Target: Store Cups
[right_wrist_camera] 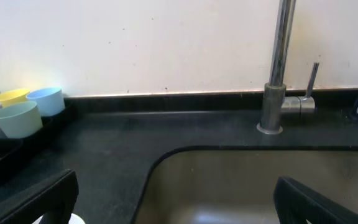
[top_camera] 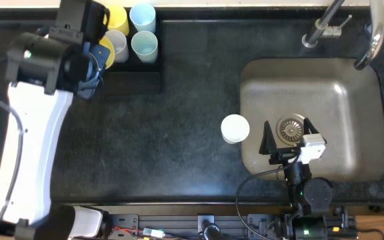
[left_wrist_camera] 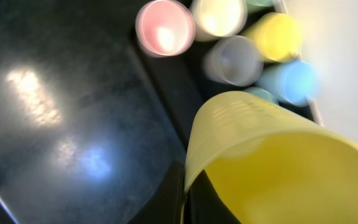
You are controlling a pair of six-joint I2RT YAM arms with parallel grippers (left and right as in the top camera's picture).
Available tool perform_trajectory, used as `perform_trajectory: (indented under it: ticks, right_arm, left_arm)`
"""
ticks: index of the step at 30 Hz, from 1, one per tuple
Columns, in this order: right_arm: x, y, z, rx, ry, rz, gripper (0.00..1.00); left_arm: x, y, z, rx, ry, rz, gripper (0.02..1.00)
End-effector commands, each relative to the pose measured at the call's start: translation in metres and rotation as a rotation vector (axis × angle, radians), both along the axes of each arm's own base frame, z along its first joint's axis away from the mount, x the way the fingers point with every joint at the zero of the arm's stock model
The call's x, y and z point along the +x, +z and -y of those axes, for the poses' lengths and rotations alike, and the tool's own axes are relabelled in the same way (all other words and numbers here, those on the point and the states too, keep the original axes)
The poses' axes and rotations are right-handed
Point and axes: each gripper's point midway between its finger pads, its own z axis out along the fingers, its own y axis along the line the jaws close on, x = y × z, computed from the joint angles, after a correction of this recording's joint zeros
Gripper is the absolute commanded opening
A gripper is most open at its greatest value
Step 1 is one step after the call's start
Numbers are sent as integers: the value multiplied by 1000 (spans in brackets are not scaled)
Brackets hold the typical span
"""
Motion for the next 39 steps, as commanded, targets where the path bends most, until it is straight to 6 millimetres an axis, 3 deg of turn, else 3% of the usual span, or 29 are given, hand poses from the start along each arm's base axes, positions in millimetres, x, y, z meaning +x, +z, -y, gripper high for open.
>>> perform_trajectory:
  ticks: [1, 15, 39]
  right_arm:
    - [0, -3, 0, 7, -2, 2, 996]
    - [0, -3, 0, 7, -1, 2, 1000]
    - [0, -3, 0, 7, -1, 2, 996]
  left_arm:
    - [5, -50, -12, -138, 123, -120, 36]
    - [39, -124, -15, -143, 154, -277, 36]
    - [64, -187, -14, -122, 165, -371, 36]
